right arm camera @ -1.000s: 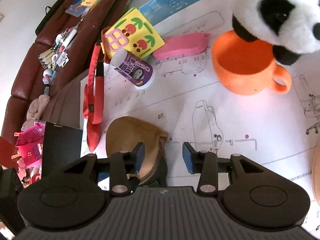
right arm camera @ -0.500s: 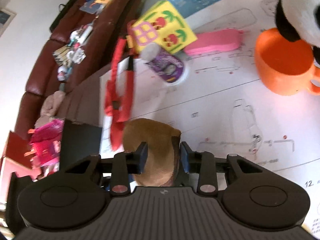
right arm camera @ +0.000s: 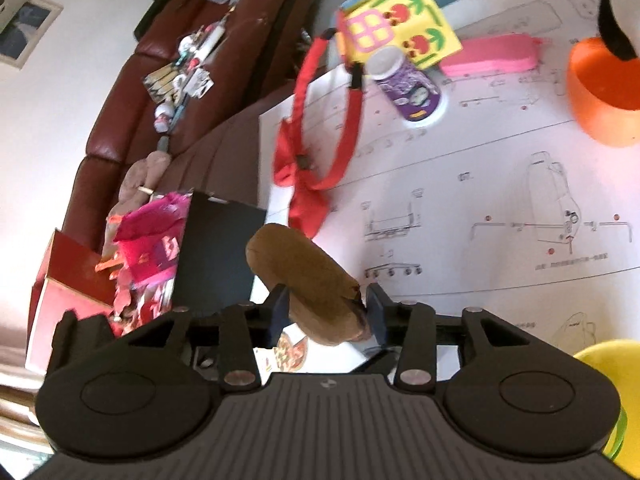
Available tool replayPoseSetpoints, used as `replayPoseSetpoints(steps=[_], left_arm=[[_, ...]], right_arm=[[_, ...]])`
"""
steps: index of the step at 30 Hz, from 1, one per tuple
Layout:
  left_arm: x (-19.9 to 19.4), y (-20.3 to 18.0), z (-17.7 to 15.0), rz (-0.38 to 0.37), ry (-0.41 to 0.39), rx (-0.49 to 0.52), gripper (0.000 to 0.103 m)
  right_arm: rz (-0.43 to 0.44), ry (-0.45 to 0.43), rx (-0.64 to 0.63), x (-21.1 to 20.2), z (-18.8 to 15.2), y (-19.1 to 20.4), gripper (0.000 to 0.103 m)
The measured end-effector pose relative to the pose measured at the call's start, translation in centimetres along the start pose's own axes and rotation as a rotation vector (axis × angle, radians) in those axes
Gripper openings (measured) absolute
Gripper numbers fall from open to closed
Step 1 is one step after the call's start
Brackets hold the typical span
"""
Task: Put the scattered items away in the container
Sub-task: 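Close the right gripper on the brown cap's crown, then lift the brown cap off the sheet with the right gripper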
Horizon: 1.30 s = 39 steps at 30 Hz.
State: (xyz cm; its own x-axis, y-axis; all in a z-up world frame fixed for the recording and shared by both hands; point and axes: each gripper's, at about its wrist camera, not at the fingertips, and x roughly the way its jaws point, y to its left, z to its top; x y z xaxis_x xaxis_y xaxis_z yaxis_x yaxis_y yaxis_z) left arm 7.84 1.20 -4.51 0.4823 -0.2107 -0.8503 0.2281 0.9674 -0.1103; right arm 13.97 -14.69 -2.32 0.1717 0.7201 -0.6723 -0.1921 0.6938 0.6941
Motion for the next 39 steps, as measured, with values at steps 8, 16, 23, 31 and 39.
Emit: replayPoseSetpoints(steps=[8,16,23,31,39], left_arm=[[0.3,0.9,-0.6,-0.077,0.029,-0.005,0.016],[-0.1,1.6,-0.9,-0.059,0.023,-0.017,0.040],[-4.8,3.1,-1.7,-0.106,-0.083,-0.064,0.084],[-5.0,4.3,-2.9,-0.116,-0.033,-0.147,0.091],[-5.8,5.4,-4.4,-0.108,-0.016,-0.150,0.091]], right_arm=[[0.032,-0.007,-0.033,-1.7,-0.5,1.6,0.051],[-0.039,-0.025,-0.080,-1.2,-0.5,2.1,0.060],[-0.021,-0.003,-0.039,-0.7,-1.0,1.8,0.062],[0.015,0.047,0.000,0.3,-2.2,1.8,0.064],[-0.011,0.055,0.051,0.1,-2.9,0.1,0.064]])
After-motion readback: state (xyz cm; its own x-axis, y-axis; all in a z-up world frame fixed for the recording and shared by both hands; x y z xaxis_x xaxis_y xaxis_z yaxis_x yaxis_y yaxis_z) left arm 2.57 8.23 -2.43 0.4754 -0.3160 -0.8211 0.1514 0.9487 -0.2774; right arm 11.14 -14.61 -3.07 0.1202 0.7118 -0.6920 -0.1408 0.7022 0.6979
